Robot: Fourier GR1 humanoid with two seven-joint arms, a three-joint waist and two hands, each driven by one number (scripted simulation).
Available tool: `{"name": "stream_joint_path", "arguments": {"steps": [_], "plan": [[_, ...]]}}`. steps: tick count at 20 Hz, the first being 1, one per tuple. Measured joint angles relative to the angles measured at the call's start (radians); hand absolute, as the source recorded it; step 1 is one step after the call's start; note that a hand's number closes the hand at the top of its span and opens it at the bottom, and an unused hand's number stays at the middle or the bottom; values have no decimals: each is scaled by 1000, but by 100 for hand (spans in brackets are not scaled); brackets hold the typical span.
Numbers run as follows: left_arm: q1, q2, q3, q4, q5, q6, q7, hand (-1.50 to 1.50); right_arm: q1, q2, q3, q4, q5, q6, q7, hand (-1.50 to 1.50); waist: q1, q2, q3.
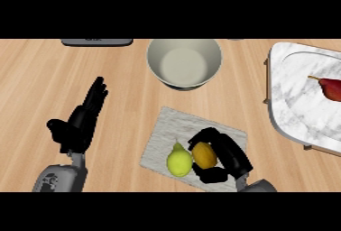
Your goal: Pick the lemon from the placemat and place it in the bowl
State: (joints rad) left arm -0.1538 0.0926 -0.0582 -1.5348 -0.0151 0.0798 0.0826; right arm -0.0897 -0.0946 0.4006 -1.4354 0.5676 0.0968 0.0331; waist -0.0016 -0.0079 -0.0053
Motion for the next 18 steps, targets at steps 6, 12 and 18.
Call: {"name": "stream_joint_path", "arguments": {"steps": [6,12,18], "plan": [[18,-15,-10,-19,-18,3,3,0,3,14,-1,-1,-22,34,-67,150,1,2,2],[8,-22,-23,-5,-23,-3,-4,0,-80,-107,105,-70,-152,362,-313,150,27,9,5],[16,-19,-11,-14,-16,-1,-1,0,-158,-240,40,-207,-378,584,-495,150,12,7,6]]}}
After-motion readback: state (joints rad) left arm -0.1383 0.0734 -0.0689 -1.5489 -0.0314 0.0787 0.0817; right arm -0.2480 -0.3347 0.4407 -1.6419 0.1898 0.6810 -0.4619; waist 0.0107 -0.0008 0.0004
